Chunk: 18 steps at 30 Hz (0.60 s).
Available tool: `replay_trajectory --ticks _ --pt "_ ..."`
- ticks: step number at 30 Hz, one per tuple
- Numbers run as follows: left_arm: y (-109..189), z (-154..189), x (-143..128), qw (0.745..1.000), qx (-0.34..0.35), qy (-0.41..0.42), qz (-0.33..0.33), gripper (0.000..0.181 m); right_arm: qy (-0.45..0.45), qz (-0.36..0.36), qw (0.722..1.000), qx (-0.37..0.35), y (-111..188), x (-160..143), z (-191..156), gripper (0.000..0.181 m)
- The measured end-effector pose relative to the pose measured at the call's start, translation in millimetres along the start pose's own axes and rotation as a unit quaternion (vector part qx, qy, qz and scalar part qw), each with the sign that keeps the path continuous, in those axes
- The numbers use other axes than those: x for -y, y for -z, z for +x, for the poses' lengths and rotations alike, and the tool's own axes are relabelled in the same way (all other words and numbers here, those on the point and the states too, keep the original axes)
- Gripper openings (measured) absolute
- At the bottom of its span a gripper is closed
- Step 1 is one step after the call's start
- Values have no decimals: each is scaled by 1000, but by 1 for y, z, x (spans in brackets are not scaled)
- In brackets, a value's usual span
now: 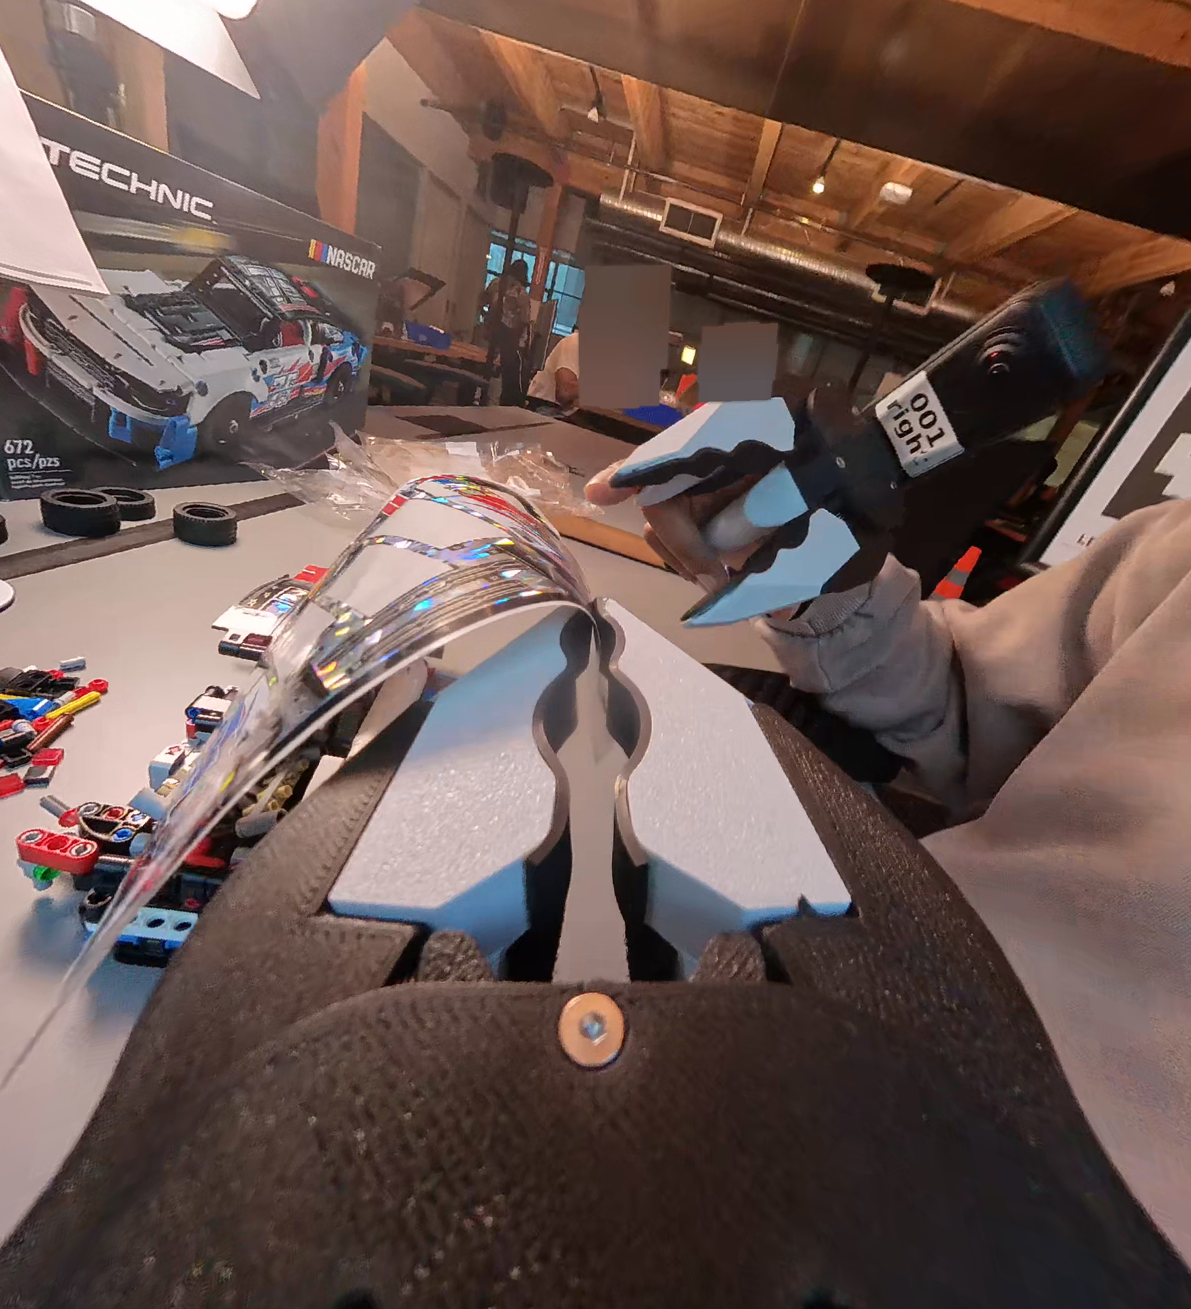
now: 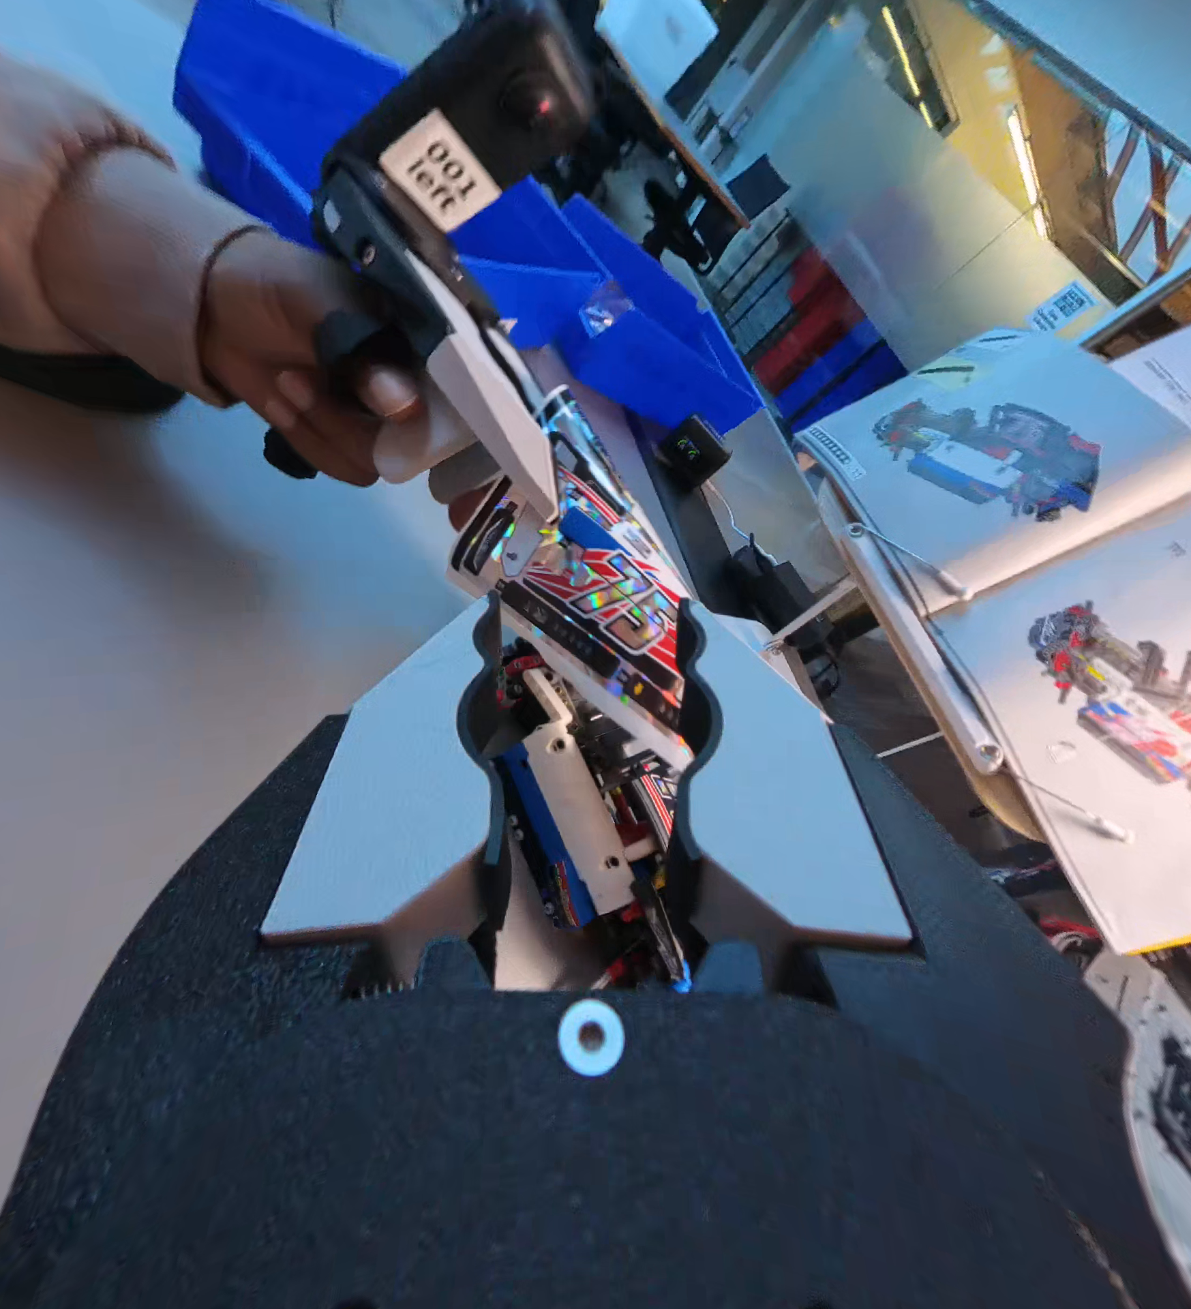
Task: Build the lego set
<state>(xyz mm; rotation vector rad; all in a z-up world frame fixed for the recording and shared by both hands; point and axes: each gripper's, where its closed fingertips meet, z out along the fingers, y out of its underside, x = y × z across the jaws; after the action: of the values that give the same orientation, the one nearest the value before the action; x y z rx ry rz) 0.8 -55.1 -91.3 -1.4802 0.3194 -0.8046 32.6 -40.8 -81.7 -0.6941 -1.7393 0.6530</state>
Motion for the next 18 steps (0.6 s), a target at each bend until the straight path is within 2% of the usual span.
replay_trajectory --ticks 2,4,8,18 --pt "-4 2 -10 999 4 -30 -27 0 50 -23 998 1 -15 -7 -12 44" --pt "-8 9 -17 997 -2 -57 -45 0 58 -33 998 23 -23 -11 -24 41" --pt "-14 19 -27 993 -11 -95 -70 0 32 -24 998 44 -25 -12 -33 28" --pt "-17 32 -30 990 -35 -119 -67 0 -61 29 992 104 -16 -9 -46 9"
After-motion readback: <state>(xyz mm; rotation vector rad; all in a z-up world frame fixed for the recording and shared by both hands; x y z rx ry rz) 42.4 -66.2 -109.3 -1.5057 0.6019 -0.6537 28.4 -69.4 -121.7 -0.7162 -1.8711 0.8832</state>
